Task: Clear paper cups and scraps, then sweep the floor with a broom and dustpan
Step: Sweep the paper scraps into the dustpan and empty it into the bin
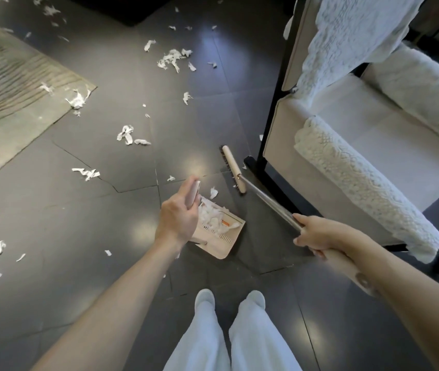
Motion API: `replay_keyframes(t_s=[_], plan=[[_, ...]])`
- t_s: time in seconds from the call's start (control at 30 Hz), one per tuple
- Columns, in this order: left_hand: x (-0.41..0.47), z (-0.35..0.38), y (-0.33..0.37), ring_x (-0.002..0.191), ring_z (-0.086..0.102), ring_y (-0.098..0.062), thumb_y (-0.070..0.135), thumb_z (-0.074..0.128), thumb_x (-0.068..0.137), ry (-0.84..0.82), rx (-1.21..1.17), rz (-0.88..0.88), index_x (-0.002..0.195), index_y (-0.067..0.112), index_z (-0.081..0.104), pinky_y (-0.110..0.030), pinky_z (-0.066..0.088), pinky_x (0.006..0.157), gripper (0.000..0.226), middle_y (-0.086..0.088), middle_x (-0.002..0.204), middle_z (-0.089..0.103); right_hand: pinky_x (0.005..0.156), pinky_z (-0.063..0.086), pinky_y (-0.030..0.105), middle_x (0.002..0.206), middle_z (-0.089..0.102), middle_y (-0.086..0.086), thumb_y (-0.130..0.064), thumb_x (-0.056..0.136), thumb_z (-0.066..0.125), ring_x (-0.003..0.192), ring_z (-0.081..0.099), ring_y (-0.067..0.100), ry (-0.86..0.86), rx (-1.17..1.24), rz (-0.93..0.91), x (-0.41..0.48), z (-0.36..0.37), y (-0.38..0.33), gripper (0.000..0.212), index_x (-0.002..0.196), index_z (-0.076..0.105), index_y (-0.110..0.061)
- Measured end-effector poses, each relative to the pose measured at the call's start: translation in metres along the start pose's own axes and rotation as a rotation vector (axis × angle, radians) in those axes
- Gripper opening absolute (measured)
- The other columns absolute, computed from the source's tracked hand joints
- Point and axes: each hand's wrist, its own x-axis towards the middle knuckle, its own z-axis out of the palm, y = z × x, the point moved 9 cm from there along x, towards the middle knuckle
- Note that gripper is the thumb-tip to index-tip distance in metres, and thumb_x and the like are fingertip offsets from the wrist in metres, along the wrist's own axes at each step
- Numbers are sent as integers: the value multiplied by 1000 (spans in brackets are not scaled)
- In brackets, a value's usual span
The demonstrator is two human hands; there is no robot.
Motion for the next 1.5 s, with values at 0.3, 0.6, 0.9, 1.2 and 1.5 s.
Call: replay_keyframes(t_s=[0.3, 0.6, 0.9, 1.2, 1.5], plan=[[36, -13, -1, 78, 59, -24, 19, 57, 94, 57, 42, -11, 119, 46, 49, -34, 48, 73, 37, -4, 89, 68, 75, 57, 34, 99, 60, 10, -6, 91, 49, 91, 62, 28, 57, -161, 55, 73, -57, -37, 76, 154, 10, -19], [66, 0, 9, 72, 54, -22, 19, 58, 93, 65, 64, -19, 113, 48, 47, -30, 42, 66, 37, -2, 80, 63, 43, 41, 23, 120, 56, 11, -10, 92, 43, 61, 49, 13, -121, -251, 10, 93, -20, -50, 78, 155, 1, -28], [44, -19, -2, 76, 55, -26, 19, 58, 94, 51, 100, -25, 127, 31, 56, -26, 35, 66, 35, 1, 82, 59, 54, 52, 25, 66, 64, 4, -21, 89, 52, 43, 53, 13, -212, -189, -67, 27, -9, -18, 80, 152, 7, -39], [-13, -72, -34, 93, 64, -32, 19, 57, 95, 60, 68, 8, 115, 52, 42, -45, 53, 81, 41, -12, 101, 70, 63, 54, 30, 42, 59, -4, -16, 95, 51, 40, 54, 13, -121, -204, -36, 12, -8, -50, 79, 154, 1, -34], [-39, -145, -106, 70, 57, -28, 22, 59, 93, 115, 94, -65, 109, 55, 43, -31, 44, 65, 40, 0, 76, 61, 54, 46, 22, 124, 58, 7, -10, 84, 48, 92, 62, 22, -12, -367, 37, 36, 72, -118, 83, 155, 10, -28]])
